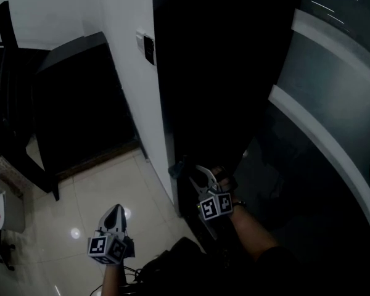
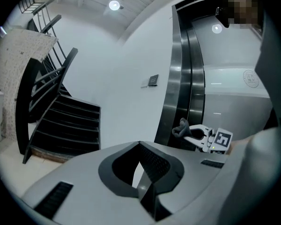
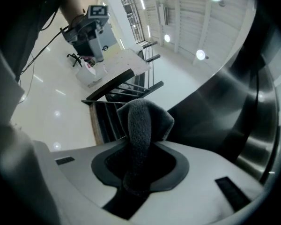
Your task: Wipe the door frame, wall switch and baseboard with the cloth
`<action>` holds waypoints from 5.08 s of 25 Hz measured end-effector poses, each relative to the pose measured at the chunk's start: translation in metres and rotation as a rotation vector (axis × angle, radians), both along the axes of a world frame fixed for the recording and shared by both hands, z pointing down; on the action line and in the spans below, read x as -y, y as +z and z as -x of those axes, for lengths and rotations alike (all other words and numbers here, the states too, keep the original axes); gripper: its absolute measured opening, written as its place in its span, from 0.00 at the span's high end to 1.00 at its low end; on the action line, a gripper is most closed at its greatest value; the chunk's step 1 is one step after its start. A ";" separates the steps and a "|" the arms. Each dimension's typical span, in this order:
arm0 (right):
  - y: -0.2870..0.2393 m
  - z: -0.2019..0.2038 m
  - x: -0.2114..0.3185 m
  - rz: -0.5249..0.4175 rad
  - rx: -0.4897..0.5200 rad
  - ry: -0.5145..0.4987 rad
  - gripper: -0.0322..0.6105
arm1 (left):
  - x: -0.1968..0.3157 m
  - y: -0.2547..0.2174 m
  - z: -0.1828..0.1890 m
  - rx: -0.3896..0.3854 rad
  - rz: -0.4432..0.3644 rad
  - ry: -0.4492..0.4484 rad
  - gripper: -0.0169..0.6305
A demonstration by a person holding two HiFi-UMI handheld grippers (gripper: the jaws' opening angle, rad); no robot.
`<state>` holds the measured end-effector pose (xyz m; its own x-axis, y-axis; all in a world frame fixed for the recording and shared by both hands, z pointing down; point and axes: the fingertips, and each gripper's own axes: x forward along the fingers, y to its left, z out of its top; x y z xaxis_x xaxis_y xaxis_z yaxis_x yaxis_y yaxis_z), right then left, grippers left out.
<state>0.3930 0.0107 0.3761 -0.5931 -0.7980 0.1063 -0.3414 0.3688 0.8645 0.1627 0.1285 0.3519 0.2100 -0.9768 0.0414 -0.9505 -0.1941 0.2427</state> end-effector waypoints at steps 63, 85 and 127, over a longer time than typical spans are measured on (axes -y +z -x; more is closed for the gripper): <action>-0.150 -0.104 0.085 -0.236 -0.217 0.495 0.78 | 0.021 0.038 -0.025 -0.207 0.073 0.143 0.98; -0.040 -0.107 0.084 -0.036 -0.296 0.497 0.78 | 0.016 0.049 -0.033 -0.182 0.104 0.136 0.98; -0.250 -0.102 0.023 -0.334 -0.019 0.431 0.79 | 0.007 0.044 -0.039 -0.215 0.060 0.223 0.98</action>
<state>0.4955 -0.0118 0.1259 -0.2056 -0.9606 -0.1869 -0.3844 -0.0964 0.9181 0.2019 0.1214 0.3960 0.4291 -0.9028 0.0292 -0.8119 -0.3714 0.4505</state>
